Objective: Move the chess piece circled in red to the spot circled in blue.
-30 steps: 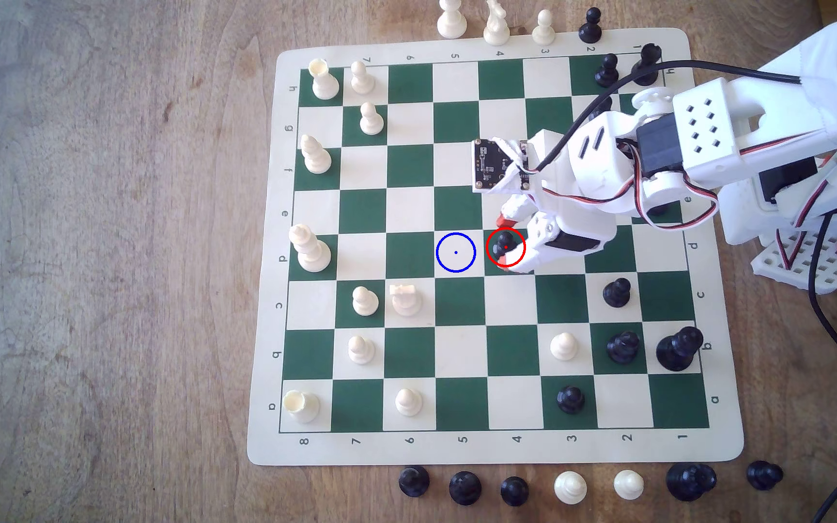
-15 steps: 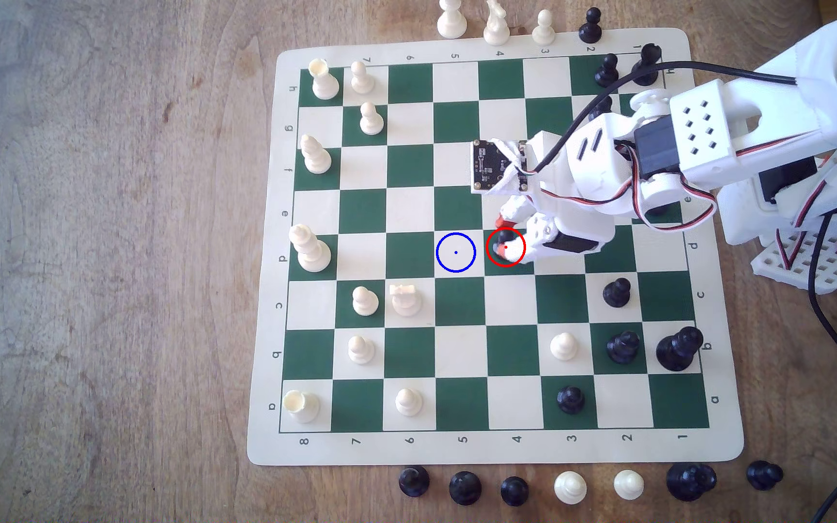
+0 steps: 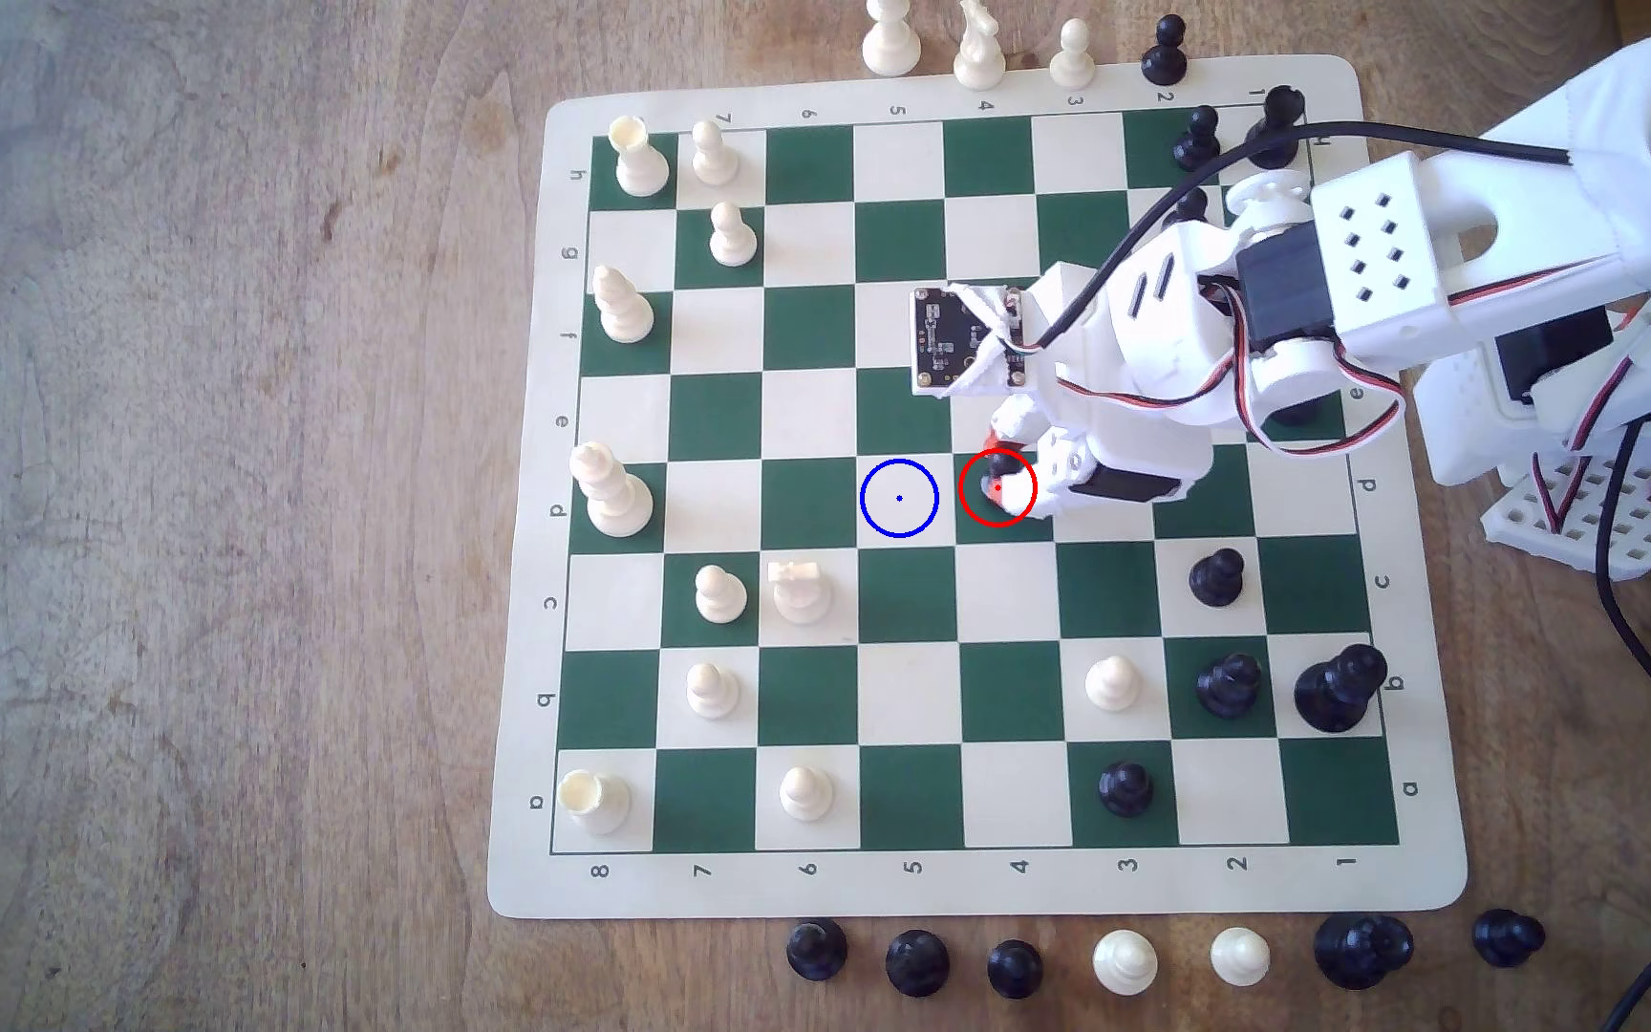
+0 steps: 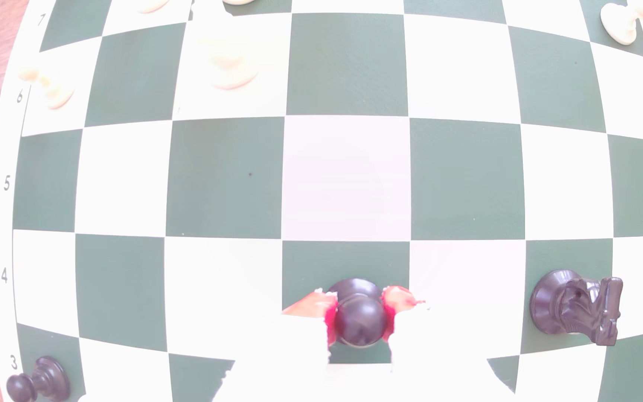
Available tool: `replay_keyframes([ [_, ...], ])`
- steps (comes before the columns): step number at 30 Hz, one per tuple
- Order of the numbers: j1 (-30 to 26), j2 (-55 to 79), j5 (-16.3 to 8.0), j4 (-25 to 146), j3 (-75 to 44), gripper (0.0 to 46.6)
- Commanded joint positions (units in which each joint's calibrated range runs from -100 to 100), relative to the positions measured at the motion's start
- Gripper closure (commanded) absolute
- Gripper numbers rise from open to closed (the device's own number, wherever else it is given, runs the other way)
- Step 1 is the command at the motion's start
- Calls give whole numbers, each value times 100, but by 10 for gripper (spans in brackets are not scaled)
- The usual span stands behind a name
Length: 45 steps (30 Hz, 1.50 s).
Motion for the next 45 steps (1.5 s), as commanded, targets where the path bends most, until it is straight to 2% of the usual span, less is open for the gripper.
replay_keyframes([
  [1,-53,-449,-15,478,-682,464],
  [8,-139,-449,-20,1428,-1579,464],
  [16,-68,408,-49,1330,-2450,464],
  [28,159,1749,-88,478,-2831,464],
  [45,-21,2284,-151,314,-3066,464],
])
